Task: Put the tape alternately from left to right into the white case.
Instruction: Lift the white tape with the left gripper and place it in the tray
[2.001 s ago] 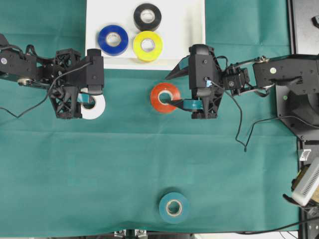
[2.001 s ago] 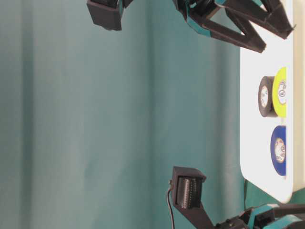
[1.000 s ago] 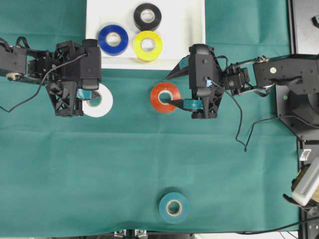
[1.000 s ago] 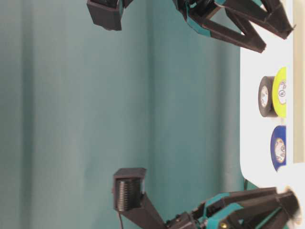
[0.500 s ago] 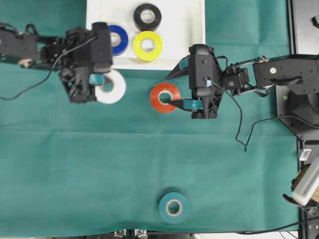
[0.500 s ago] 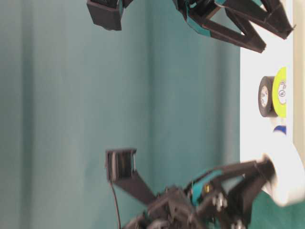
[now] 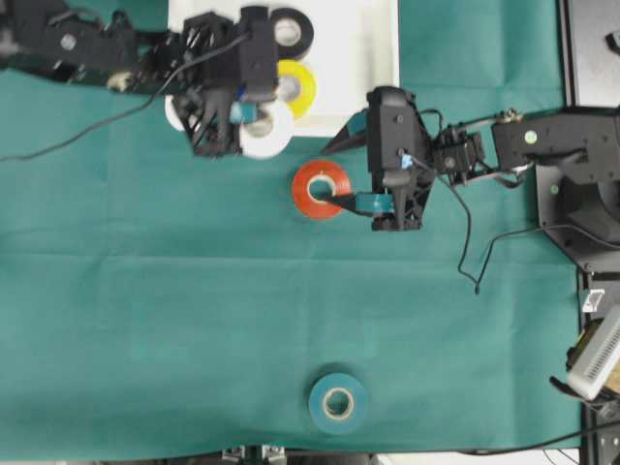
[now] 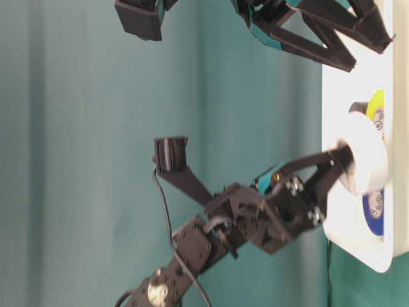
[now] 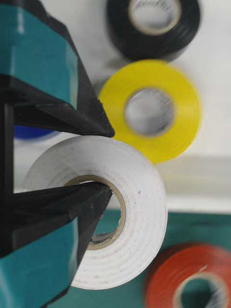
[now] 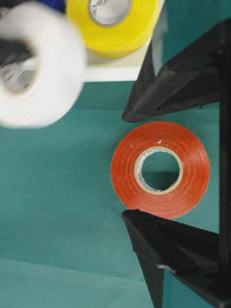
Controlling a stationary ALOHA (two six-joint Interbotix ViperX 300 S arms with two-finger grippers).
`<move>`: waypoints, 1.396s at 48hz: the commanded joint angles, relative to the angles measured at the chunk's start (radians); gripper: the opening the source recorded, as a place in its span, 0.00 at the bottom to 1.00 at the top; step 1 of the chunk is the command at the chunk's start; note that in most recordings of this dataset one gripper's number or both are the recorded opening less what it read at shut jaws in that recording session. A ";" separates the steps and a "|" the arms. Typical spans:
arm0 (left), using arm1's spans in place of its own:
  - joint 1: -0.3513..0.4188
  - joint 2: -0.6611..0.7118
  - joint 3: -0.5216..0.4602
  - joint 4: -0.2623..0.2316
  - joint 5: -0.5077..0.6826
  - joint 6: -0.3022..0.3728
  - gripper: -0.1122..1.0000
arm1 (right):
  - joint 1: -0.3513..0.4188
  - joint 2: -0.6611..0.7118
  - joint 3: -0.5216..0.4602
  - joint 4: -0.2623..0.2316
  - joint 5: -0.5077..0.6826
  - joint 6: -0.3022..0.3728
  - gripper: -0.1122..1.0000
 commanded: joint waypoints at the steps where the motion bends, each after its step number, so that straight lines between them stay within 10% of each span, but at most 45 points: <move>1: 0.017 0.011 -0.067 0.003 -0.008 0.002 0.08 | 0.003 -0.009 -0.018 -0.002 -0.015 0.003 0.78; 30: 0.064 0.160 -0.276 0.003 -0.026 0.008 0.08 | 0.003 -0.009 -0.015 -0.002 -0.026 0.003 0.78; 67: 0.064 0.190 -0.290 0.003 -0.097 0.008 0.08 | 0.003 -0.009 -0.014 -0.002 -0.026 0.003 0.78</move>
